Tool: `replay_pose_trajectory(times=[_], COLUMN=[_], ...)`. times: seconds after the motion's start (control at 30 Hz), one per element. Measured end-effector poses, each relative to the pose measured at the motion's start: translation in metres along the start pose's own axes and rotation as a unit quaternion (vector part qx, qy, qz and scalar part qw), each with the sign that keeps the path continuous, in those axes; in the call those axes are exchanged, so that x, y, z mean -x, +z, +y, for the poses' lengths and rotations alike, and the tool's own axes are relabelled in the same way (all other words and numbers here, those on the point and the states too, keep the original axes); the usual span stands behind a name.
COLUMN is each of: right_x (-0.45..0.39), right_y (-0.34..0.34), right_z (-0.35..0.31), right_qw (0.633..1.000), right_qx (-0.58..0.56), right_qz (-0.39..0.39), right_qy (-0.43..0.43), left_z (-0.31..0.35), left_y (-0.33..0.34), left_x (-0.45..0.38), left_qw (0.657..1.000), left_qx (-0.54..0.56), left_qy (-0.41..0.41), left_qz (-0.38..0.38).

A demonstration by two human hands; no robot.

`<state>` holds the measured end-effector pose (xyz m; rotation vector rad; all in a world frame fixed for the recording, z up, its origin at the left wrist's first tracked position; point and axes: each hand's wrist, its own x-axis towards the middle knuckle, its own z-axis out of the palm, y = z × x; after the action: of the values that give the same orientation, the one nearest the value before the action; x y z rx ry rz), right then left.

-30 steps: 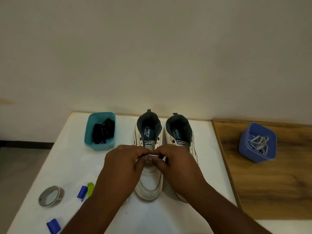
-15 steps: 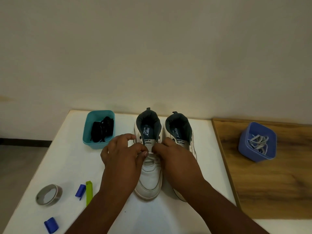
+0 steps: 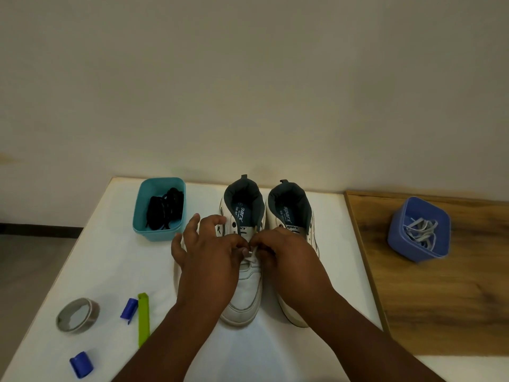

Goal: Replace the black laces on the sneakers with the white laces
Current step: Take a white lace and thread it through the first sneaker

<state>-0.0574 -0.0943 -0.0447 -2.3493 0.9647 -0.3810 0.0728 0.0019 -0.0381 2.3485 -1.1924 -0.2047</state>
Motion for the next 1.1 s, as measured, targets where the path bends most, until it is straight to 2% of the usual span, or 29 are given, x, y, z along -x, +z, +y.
replay_pose_trajectory(times=[0.17, 0.27, 0.53, 0.73, 0.8, 0.87, 0.93, 0.97, 1.0, 1.03, 1.07, 1.1], right_x=[0.007, 0.009, 0.005, 0.011, 0.012, 0.010, 0.007, 0.005, 0.005, 0.006, 0.007, 0.008], right_y=[0.002, 0.001, -0.008, -0.013, -0.016, -0.024, -0.035, -0.041, -0.047, -0.053, -0.057, -0.058], right_z=[0.000, 0.000, -0.006, -0.013, -0.016, -0.023, -0.035, -0.041, -0.044, -0.047, -0.046, -0.044], right_qw=[0.996, 0.997, 0.996, 0.996, 0.995, 0.964, 0.884, 0.844, 0.821, 0.819, 0.836, 0.869], right_qx=[-0.069, -0.029, -0.008, 0.039, -0.030, -0.204, -0.403, -0.471, -0.501, -0.493, -0.449, -0.372], right_qz=[0.010, 0.000, -0.030, -0.024, 0.001, 0.038, 0.078, 0.121, 0.179, 0.240, 0.291, 0.317], right_qy=[0.057, 0.065, 0.086, 0.071, 0.098, 0.165, 0.225, 0.229, 0.208, 0.168, 0.120, 0.074], left_z=[0.002, 0.002, 0.008, 0.000, -0.004, -0.004, -0.003, -0.003, -0.002, -0.003, -0.004, -0.005], left_y=[0.006, 0.007, 0.003, 0.000, -0.001, -0.002, -0.004, -0.004, -0.004, -0.003, -0.003, -0.002], left_x=[0.001, 0.001, 0.003, 0.004, 0.006, 0.007, 0.006, 0.005, 0.006, 0.007, 0.008, 0.009], left_qw=[0.999, 0.998, 0.997, 0.998, 0.998, 0.997, 0.996, 0.996, 0.995, 0.994, 0.994, 0.994], left_qx=[0.033, 0.045, 0.032, 0.007, -0.016, -0.035, -0.050, -0.059, -0.066, -0.070, -0.073, -0.074], left_qy=[-0.030, -0.040, -0.059, -0.015, 0.015, 0.032, 0.032, 0.033, 0.037, 0.042, 0.047, 0.048], left_qz=[-0.003, -0.011, -0.049, -0.063, -0.067, -0.063, -0.059, -0.063, -0.067, -0.069, -0.071, -0.071])
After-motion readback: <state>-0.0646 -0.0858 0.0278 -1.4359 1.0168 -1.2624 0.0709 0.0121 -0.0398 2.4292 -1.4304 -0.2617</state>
